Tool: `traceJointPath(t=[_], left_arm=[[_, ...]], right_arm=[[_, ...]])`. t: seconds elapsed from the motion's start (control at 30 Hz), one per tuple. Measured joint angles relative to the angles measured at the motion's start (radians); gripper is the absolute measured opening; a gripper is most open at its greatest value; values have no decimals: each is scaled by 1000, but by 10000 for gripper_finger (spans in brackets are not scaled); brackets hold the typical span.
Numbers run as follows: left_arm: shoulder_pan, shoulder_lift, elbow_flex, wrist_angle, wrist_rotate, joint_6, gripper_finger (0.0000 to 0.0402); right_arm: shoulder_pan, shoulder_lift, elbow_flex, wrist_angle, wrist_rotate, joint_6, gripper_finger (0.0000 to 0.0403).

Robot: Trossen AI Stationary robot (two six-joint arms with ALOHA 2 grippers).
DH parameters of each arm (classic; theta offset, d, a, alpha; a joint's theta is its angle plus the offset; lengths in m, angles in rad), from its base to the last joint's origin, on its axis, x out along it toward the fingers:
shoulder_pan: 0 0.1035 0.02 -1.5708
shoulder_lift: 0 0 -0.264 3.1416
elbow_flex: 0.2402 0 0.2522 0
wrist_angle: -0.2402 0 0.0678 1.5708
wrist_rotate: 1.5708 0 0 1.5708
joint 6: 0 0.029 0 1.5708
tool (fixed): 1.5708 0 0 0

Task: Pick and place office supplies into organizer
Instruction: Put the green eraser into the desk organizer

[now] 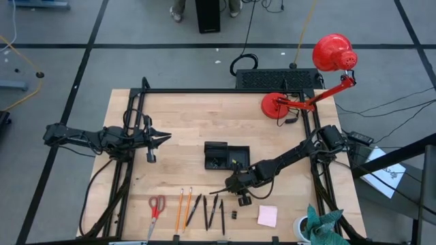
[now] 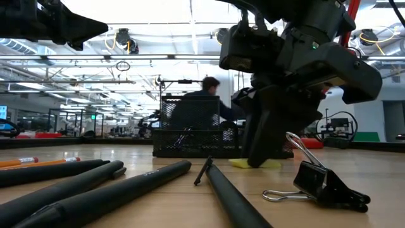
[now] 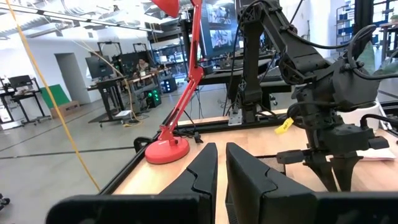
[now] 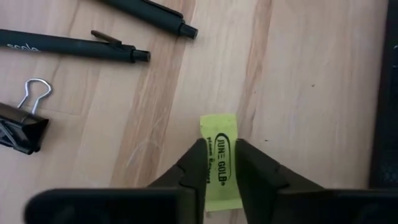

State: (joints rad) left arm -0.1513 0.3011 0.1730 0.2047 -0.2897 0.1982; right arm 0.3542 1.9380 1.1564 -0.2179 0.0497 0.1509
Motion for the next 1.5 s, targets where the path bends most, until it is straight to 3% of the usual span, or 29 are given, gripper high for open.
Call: traceJointPath(t=[0.13, 0.73, 0.97, 1.5], left_arm=[[0, 0, 0, 0, 0, 0, 42], [0, 0, 0, 1, 0, 0, 42], [0, 0, 0, 1, 0, 0, 42], [0, 0, 0, 0, 0, 6, 42]], right_arm=[[0, -8, -2, 19, 0, -3, 38], [-5, -97, -5, 52, 53, -38, 51], [-51, -129, -3, 127, 133, -94, 51], [-139, -142, -3, 206, 189, -182, 52]])
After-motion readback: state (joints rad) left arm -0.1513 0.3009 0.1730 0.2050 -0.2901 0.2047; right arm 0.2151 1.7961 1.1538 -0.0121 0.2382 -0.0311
